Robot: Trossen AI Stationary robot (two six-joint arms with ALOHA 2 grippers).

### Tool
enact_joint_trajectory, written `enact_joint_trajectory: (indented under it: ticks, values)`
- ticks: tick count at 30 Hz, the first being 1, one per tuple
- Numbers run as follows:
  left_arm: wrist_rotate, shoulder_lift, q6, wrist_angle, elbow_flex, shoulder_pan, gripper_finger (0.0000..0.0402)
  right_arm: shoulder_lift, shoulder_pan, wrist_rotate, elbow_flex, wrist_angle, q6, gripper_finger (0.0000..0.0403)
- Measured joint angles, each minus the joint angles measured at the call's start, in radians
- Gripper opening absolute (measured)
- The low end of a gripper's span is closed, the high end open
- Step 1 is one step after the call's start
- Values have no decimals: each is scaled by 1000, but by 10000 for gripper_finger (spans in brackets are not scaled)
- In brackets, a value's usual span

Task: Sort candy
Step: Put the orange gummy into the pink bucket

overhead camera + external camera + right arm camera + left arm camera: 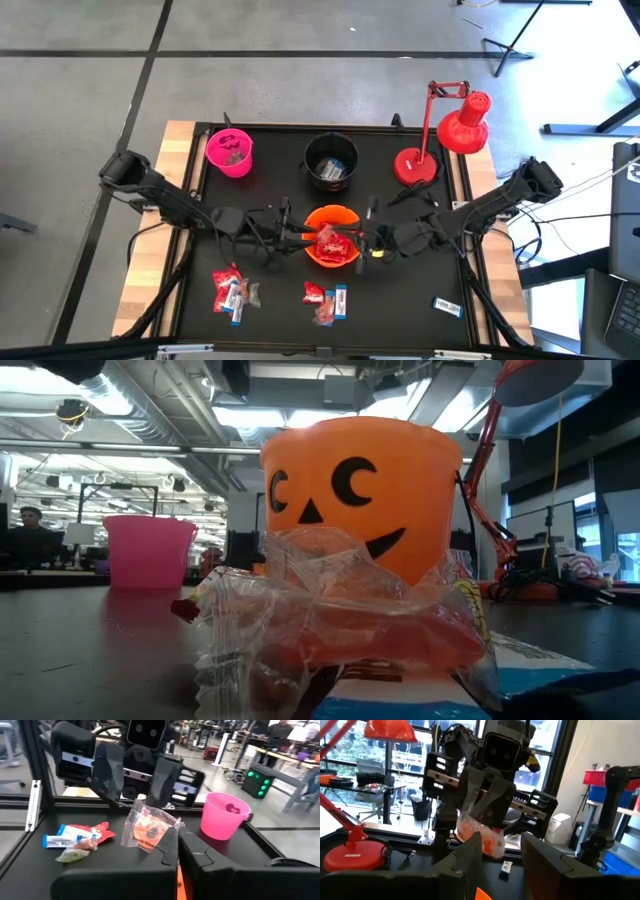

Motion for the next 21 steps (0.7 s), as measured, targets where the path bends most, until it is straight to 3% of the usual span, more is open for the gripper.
enact_joint_trajectory:
  ticks: [7,14,21]
  values:
    - [-16,13,-40,-157,49,31,167,8,3,0,0,-3,0,1]
    - [-16,13,-60,-164,83,38,221,8,3,1,0,-2,0,1]
    - [-23,13,-111,-203,84,38,236,8,3,1,0,-1,0,1]
